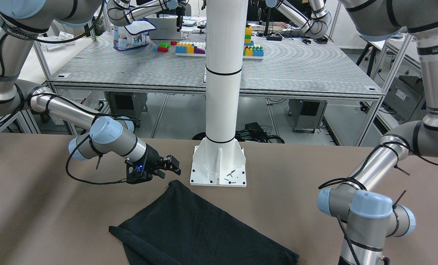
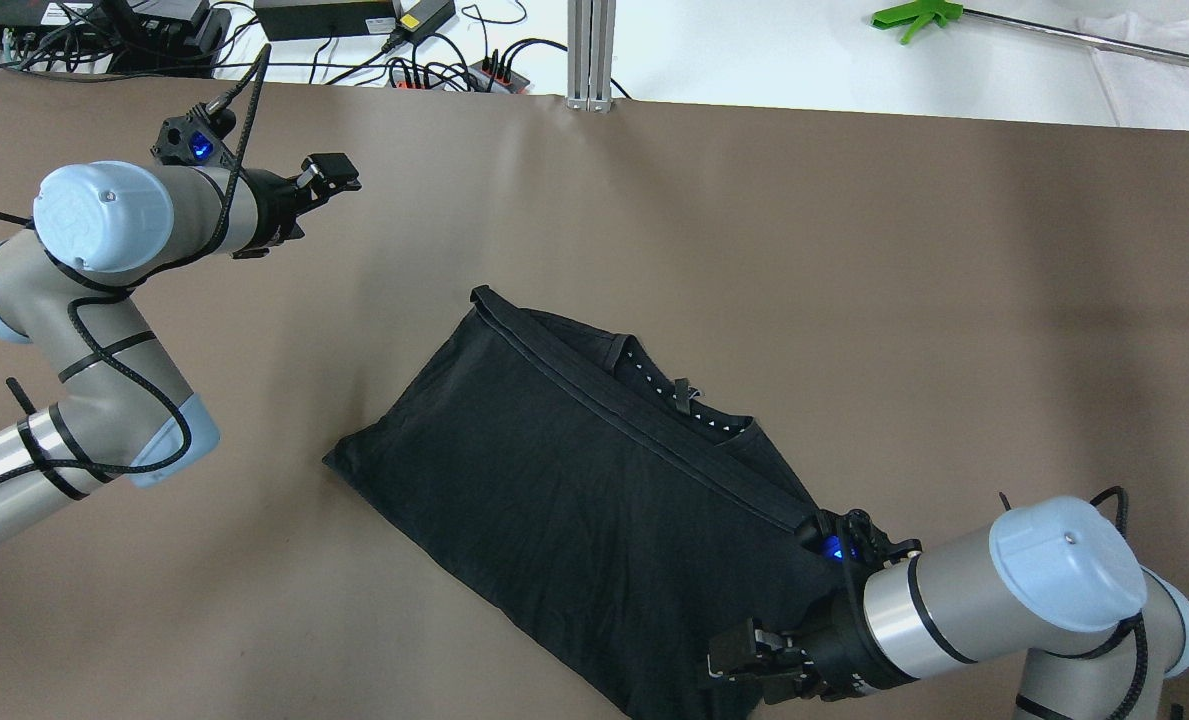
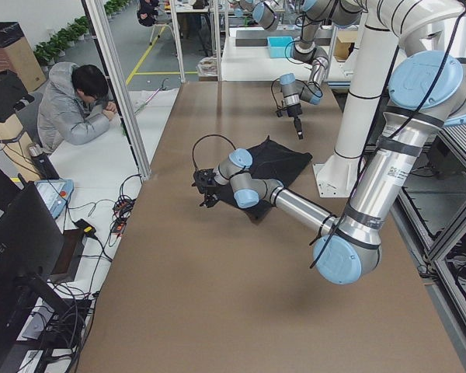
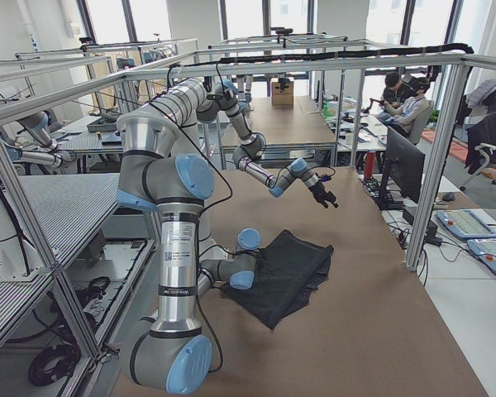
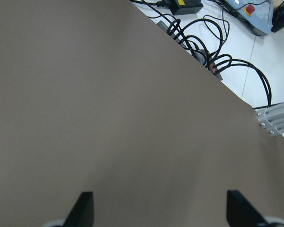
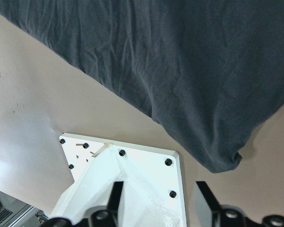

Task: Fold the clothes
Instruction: 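Grasp the shirt edge with the right gripper and drag it toward the robot, then move the left gripper to the shirt corner nearest it while the right gripper holds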

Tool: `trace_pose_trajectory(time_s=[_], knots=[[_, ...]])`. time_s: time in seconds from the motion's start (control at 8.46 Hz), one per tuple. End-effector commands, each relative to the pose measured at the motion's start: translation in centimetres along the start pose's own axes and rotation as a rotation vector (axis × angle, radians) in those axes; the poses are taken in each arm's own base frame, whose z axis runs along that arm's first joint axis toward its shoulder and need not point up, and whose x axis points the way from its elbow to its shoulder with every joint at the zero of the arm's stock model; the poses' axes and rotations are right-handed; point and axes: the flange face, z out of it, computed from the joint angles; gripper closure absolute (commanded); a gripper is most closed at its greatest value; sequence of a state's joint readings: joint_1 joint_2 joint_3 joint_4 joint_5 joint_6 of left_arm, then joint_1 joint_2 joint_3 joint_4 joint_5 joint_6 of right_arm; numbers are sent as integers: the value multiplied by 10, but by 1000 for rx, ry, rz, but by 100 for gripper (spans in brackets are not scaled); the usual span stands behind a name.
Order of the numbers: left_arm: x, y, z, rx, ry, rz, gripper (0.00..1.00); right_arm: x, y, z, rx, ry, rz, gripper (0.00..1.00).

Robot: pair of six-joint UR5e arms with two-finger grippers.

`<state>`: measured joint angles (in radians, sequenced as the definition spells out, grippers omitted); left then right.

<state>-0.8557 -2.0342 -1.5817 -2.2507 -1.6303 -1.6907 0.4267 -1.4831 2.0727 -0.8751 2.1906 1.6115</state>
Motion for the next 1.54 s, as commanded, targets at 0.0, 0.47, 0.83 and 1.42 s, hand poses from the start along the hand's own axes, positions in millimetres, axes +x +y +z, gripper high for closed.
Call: trace_pose_trajectory(time_s=[0.0,0.47,0.83,1.42], knots=[[-19,53,-28,-149,6,16,0,-2,-31,-17,128,-9,-17,5],[-64,169,-46,-191,-15,-26,0,-2,-63,-29,264,28,-106,5],[-93,203,-54,-200,-40,-16,0,-1,-73,-31,355,37,-102,5],[-126,206,-62,-211,-84,3,0,6,-81,-24,379,56,-91,5]])
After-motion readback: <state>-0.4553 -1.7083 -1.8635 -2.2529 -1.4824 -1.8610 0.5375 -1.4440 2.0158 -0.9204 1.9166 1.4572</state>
